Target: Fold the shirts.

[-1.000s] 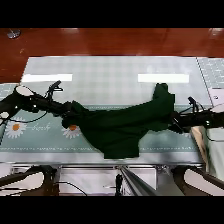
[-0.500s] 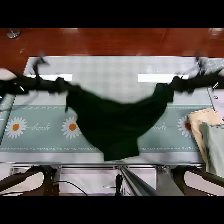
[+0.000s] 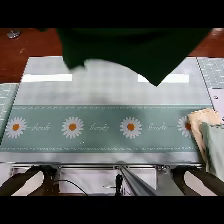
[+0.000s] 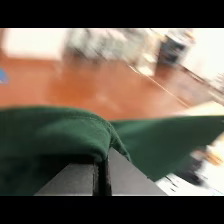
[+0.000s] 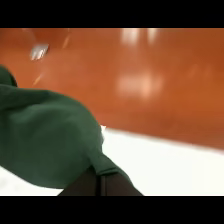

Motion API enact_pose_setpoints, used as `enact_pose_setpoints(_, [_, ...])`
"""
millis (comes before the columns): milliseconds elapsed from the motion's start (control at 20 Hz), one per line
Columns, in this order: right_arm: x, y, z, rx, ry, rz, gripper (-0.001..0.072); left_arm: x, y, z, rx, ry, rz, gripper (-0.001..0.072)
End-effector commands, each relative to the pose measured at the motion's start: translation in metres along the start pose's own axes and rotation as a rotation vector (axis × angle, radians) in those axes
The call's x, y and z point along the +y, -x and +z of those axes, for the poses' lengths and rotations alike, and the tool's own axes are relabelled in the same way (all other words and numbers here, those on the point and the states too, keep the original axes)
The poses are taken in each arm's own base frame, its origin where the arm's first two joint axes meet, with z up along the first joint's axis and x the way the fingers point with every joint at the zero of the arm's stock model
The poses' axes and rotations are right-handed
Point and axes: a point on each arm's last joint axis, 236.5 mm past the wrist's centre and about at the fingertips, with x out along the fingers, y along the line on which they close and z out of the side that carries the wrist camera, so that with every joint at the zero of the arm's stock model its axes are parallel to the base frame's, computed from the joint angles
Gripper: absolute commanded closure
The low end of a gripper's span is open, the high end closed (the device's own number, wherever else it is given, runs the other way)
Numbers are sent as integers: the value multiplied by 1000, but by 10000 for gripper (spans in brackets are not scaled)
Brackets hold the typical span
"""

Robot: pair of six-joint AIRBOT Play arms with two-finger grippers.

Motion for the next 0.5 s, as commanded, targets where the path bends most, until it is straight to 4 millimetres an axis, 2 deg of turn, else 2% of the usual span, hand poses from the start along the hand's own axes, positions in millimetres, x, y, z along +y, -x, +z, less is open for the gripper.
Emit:
enact_pose_setpoints(0, [36, 94, 14, -147, 142, -121, 693, -49, 62, 41, -117, -217, 149, 673])
enact_pose_setpoints(150, [51, 150, 11, -231, 178, -209, 693, -67, 106, 49, -166, -347, 314, 673])
enact_pose_setpoints(250, [60, 172, 5, -260, 192, -233, 693, -74, 130, 47, -170, -392, 402, 673])
enact_pose_setpoints(350, [62, 182, -4, -248, 185, -251, 693, -78, 146, 46, -183, -395, 460, 673])
enact_pose_setpoints(450, [59, 177, -17, -189, 167, -250, 693, -81, 151, 42, -173, -402, 472, 673])
